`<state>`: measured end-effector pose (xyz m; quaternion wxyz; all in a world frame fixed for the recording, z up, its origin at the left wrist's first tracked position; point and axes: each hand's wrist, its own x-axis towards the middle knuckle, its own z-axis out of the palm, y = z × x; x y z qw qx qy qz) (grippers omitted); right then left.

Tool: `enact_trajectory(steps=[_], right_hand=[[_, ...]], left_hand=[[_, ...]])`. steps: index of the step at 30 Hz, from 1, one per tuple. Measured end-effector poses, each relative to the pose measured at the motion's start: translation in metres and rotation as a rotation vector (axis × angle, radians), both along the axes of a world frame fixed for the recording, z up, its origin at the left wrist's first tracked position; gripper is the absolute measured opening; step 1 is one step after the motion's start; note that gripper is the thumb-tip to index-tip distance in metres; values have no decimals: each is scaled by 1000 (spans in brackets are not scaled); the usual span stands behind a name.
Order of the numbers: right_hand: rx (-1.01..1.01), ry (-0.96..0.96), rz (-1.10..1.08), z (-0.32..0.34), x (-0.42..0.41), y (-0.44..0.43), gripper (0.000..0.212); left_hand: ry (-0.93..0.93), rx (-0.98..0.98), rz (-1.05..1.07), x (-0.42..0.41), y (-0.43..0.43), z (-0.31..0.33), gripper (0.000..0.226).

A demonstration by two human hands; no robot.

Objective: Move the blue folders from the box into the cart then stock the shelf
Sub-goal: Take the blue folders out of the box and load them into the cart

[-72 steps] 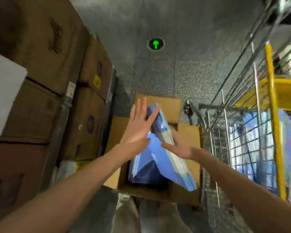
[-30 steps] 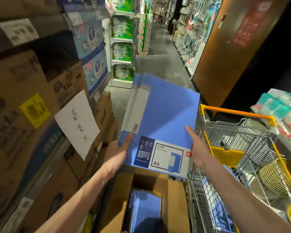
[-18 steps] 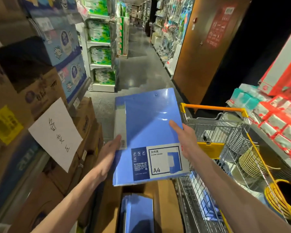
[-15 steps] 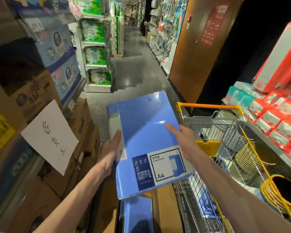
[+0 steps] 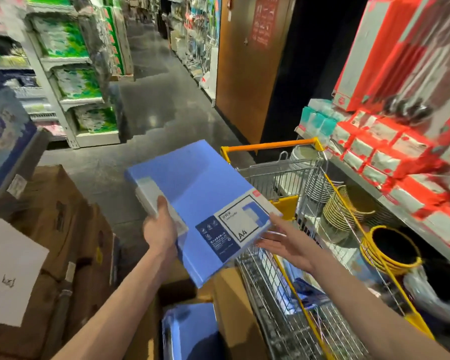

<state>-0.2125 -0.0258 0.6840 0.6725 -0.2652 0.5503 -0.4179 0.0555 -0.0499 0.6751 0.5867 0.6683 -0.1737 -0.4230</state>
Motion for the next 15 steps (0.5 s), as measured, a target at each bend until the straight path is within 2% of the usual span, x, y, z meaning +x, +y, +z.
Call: enact_trajectory(steps=[1,4,5,10,15], right_hand=[[5,-82,-45,-4,-6,-2,33],[-49,-174,-118,-25,-11,-19,29],[-66,-201,-145,-32,-13,-26,31],[-75,-292,-385,-72,-67,-62,39],[20,-282,-591,-107,-153,-79,47]], left_hand=[[15,16,16,-15,-13,-1,60],[62,58,2,-57,-47,-17,94],[55,67,-38,-77,-57,-20,95],[-71,97,-283,-162,-99,-21,51],[-411,150,-718,-226,-134,-41,57]])
